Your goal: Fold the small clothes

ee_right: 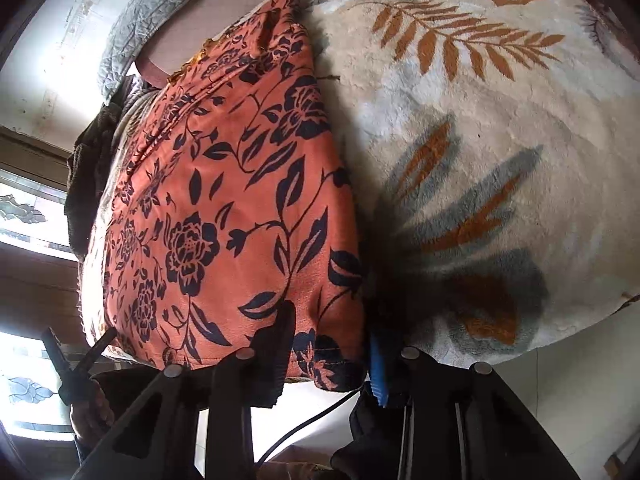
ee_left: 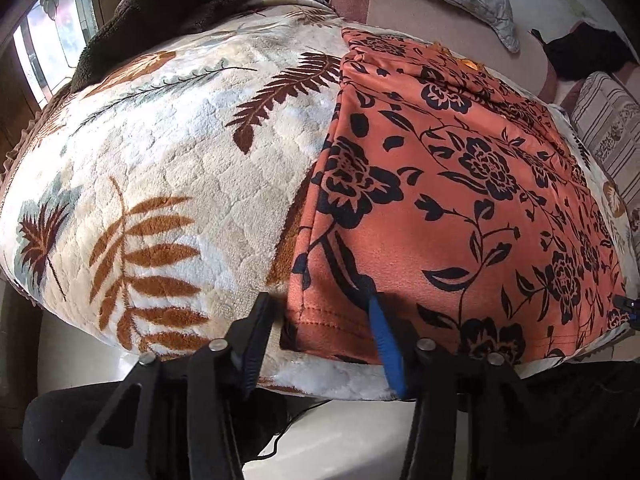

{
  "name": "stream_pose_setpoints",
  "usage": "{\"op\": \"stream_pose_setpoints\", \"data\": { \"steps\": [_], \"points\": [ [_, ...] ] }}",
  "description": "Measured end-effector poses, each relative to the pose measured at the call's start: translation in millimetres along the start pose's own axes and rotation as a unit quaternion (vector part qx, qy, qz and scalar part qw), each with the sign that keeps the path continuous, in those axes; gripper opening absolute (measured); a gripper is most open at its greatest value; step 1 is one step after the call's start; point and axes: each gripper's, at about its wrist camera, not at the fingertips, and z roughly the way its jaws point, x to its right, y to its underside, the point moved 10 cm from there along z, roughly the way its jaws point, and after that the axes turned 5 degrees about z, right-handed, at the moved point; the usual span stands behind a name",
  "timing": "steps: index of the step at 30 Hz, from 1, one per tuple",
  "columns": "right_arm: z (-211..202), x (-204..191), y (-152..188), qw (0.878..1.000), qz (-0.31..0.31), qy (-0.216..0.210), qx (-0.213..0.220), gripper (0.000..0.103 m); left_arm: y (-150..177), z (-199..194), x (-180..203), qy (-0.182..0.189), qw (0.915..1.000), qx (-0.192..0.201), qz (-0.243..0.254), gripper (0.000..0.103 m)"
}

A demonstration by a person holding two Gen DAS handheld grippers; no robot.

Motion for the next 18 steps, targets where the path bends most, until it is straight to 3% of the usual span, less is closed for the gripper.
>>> {"op": "stream_pose_setpoints", "data": {
  "steps": [1,2,3,5,7,8,9,10,15,16,18],
  "points": [
    [-0.5,0.9,-0.6,1.0,0.003,0.0,0.0,0.04,0.1,-0.3,1.5,0.002,1.0,-0.001,0.002,0.044],
    [0.1,1.5,-0.4,1.0,0.008,-0.002,-0.003,0.062,-0.1,0.4,2.2,0.001,1.0,-0.002,0.002,0.044],
    [-0.1,1.2,-1.2,1.0,0.01,-0.009,-0.002,0.073,-0.2,1.3,3.3,0.003,1.0,-0.003,0.003,0.045],
    [1.5,1.3,-2.6,1.0,0.005,-0.011,-0.003,0.073,0.3,4.1,7.0,0.008,0.9999,-0.007,0.01,0.063],
    [4.4,0.1,-2.4,1.0,-0.005,-0.01,-0.01,0.059,0.2,6.1,8.6,0.006,0.9999,-0.007,0.013,0.063],
    [6.6,1.6,-1.8,1.0,-0.007,-0.003,-0.016,0.024,-0.6,6.3,9.0,0.005,0.9998,-0.007,0.016,0.05],
    [7.9,3.2,-0.9,1.0,-0.005,-0.004,-0.023,0.008,-2.7,5.1,9.5,0.006,0.9998,-0.003,0.019,0.035],
    [6.1,2.8,-1.4,1.0,0.003,-0.018,-0.024,0.008,-5.1,2.6,10.9,0.014,0.9996,-0.004,0.024,0.008],
    [-35.8,-2.7,-19.3,0.997,0.016,-0.07,0.022,0.008,-28.2,-36.4,-1.6,0.071,0.9962,0.033,-0.037,0.008],
    [-33.2,-2.3,-18.3,0.997,0.013,-0.073,0.012,0.008,-29.9,-36.7,-2.9,0.079,0.9953,0.033,-0.046,0.008],
    [-14.8,4.4,-12.9,0.998,0.012,-0.065,-0.014,0.011,-21.9,-17.5,-2.6,0.08,0.9952,-0.003,-0.056,0.012]
  ]
}}
